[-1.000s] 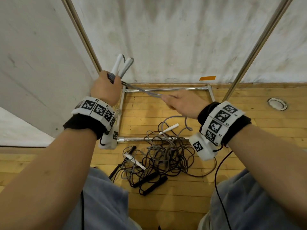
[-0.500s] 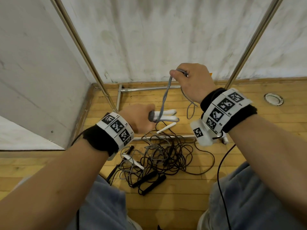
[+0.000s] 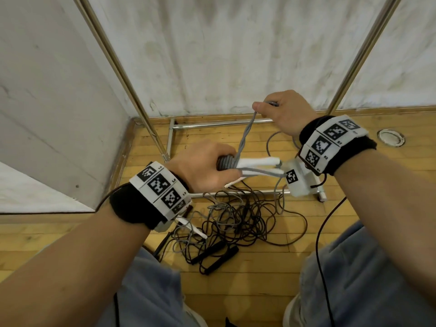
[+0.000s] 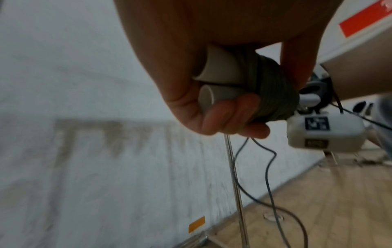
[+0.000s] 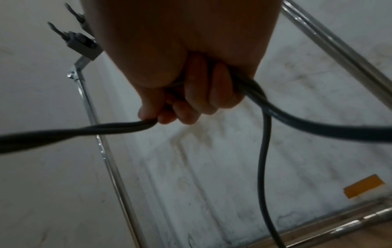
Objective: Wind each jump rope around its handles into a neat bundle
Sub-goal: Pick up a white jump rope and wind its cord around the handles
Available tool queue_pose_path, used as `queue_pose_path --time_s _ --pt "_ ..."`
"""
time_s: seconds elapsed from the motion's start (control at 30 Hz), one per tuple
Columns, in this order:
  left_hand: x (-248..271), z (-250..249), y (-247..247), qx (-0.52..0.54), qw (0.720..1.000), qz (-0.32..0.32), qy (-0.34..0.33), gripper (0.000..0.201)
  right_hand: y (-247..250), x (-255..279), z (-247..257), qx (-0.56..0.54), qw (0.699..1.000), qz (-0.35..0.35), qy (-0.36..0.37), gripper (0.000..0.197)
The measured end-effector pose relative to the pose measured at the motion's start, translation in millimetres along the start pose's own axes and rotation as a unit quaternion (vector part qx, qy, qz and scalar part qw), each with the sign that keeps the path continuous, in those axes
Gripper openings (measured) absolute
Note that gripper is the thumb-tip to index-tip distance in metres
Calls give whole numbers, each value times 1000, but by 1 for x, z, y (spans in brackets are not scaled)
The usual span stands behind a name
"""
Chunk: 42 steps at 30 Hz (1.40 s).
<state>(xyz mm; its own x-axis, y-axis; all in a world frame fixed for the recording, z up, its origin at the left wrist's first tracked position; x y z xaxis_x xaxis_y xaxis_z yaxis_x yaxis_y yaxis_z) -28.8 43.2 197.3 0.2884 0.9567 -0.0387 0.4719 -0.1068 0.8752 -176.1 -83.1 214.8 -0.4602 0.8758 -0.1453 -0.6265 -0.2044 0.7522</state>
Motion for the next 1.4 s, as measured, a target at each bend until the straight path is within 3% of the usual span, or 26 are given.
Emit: queue_pose_path --time_s 0.1,0.2,0.33,0.4,0.53,0.67,0.8,0.93,1.07,1.13,1.2,1.27,1.33,1.4 --pt "6 -5 19 78 995 -62 -5 35 -5 2 -7 -21 998 38 -37 42" --pt "9 -8 35 190 973 -131 11 25 -26 9 -5 -8 991 113 -66 27" --pt "6 7 51 281 923 -247 90 32 -53 19 3 -57 979 174 -86 57" --pt "5 17 56 288 907 -282 125 33 -62 21 4 -80 967 219 -100 59" --pt "3 27 60 332 871 -329 153 17 -75 27 10 -209 928 279 -130 55" --pt "1 34 68 364 838 -372 167 9 -73 28 18 -304 928 194 -91 42" --pt "0 42 73 381 810 -399 200 11 -64 35 25 -230 964 122 -48 52" --pt "-3 44 72 374 815 -390 211 14 -71 47 30 -117 982 144 -40 62" --pt "-4 42 69 366 827 -372 208 15 -70 42 18 -192 971 74 -119 27" --pt "-3 42 70 364 827 -373 210 15 -64 37 17 -212 971 43 -99 27" --pt "-2 43 70 366 827 -370 214 15 -65 37 21 -138 987 71 -45 24" --pt "-3 43 66 360 835 -354 218 17 -74 39 20 -43 991 117 -51 25" --pt "-4 41 58 332 859 -321 222 19 -82 40 17 -10 991 113 -71 51" --pt "-6 38 49 323 875 -284 220 21 -81 39 25 -104 989 65 -80 81"
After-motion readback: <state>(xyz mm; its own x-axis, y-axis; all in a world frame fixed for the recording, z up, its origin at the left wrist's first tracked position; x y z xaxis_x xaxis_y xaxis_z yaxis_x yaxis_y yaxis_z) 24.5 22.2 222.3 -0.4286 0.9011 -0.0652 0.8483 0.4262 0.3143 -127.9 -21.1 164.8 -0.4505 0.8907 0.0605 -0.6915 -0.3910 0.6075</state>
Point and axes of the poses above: each hand's wrist, its own x-axis away from the middle knuckle, its own y-axis out of the back of the hand, z = x × y, the point moved 4 cm from there along -x, towards the middle knuckle, and after that the axes turned 2 degrees about -z, right-handed, at the moved point
